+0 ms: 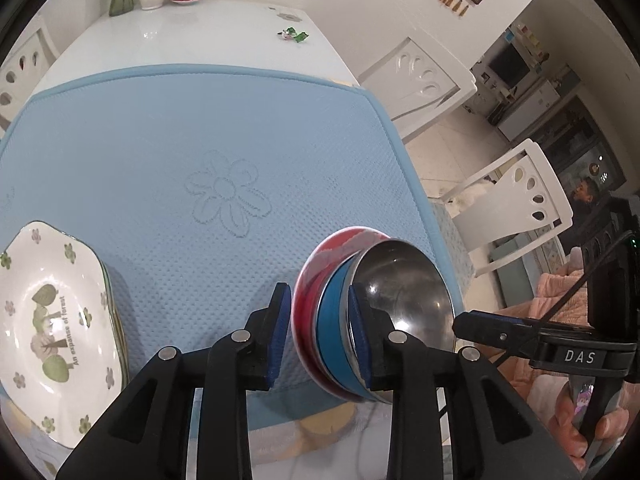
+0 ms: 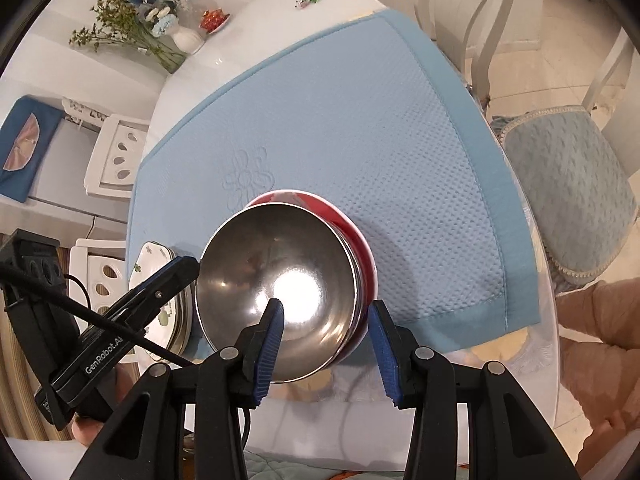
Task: Organize plates and bowls
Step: 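Lower the blue bowl into the steel bowl and open the left gripper, then grasp the nested bowl stack rim with the left gripper and lift it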
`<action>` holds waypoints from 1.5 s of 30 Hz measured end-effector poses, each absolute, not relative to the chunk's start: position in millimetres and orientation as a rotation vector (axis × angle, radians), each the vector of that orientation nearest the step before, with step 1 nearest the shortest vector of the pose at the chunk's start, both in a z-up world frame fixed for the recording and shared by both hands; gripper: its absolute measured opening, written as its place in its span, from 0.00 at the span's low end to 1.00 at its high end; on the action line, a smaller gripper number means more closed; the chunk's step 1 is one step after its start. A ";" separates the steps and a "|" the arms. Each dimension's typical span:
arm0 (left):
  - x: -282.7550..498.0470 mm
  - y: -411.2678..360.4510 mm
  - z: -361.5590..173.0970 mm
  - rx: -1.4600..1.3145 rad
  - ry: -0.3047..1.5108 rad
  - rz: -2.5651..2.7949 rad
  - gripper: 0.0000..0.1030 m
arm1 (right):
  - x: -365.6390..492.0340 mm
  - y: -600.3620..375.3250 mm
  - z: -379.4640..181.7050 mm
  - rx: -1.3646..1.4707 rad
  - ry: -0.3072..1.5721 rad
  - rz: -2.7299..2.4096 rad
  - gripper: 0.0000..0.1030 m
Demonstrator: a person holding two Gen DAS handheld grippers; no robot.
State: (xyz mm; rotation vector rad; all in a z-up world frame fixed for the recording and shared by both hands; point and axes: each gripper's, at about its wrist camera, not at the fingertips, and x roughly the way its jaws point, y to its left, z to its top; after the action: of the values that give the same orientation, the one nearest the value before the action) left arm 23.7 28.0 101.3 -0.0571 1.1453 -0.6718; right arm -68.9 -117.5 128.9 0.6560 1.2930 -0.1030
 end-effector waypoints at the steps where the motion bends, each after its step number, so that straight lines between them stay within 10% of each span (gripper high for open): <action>1: 22.6 27.1 102.0 -0.055 1.141 -0.673 0.26 | -68.2 -117.4 126.7 0.659 1.301 -0.101 0.42; 21: 18.2 23.7 93.7 -0.075 1.199 -0.671 0.28 | -69.0 -115.4 130.9 0.584 1.262 -0.117 0.64; 26: 22.7 22.7 82.3 -0.123 1.232 -0.647 0.67 | -67.2 -117.7 116.8 0.624 1.300 -0.105 0.72; 45: 41.3 15.6 29.2 -0.289 1.400 -0.660 0.67 | -54.9 -133.4 56.0 0.709 1.381 -0.026 0.72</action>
State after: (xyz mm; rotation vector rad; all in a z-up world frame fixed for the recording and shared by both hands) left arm 41.3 15.6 29.2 -0.2894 1.4001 -0.6600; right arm -54.9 -133.4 56.0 0.7088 1.3806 -0.0259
